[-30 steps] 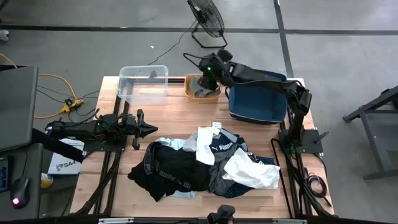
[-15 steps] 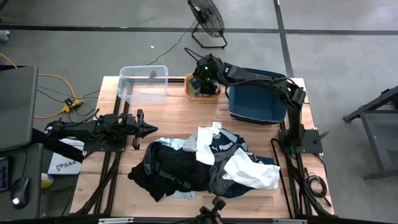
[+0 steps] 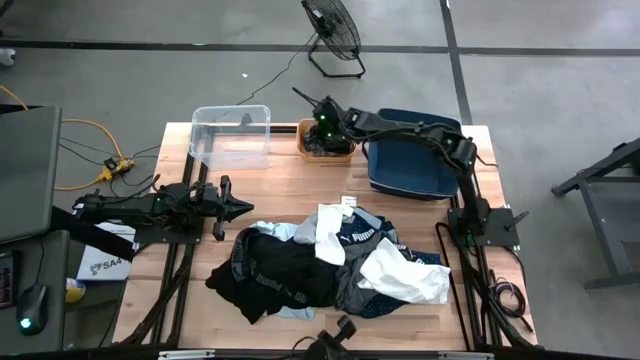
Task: Pick & Place Cloths
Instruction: Put the black sock into the yellow bin
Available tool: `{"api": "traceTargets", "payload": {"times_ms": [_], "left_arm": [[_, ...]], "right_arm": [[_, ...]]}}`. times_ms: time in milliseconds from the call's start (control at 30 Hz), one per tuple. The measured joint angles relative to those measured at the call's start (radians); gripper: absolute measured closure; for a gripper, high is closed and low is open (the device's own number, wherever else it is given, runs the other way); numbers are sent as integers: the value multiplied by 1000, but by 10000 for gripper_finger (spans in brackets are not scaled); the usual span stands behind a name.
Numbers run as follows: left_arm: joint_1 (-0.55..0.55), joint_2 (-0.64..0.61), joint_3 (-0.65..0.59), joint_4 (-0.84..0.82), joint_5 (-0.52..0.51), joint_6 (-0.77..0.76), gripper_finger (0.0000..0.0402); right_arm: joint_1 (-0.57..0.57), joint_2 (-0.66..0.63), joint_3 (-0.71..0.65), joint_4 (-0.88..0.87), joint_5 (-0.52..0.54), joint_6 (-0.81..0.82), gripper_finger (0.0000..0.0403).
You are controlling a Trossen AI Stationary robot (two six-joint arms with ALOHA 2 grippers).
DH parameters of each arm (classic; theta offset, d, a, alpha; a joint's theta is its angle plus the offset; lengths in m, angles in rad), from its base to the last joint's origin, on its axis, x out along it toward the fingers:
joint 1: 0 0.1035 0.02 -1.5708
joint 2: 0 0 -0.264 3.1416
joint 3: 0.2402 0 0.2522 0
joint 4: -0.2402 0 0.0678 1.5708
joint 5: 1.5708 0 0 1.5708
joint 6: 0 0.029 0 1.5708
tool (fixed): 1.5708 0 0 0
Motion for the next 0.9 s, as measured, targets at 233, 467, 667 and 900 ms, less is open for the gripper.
{"api": "traceTargets", "payload": {"times_ms": [233, 467, 667, 900], "left_arm": [[0, 0, 0, 0, 1, 0, 389], [0, 0, 0, 0, 1, 0, 389], [0, 0, 0, 0, 1, 0, 389], [0, 0, 0, 0, 1, 0, 389]], "right_arm": [[-17, 27, 2, 0, 3, 84, 399], [-27, 62, 2, -1, -66, 104, 398], [-27, 62, 2, 13, -63, 101, 366], [-26, 61, 9, 24, -96, 70, 266]]}}
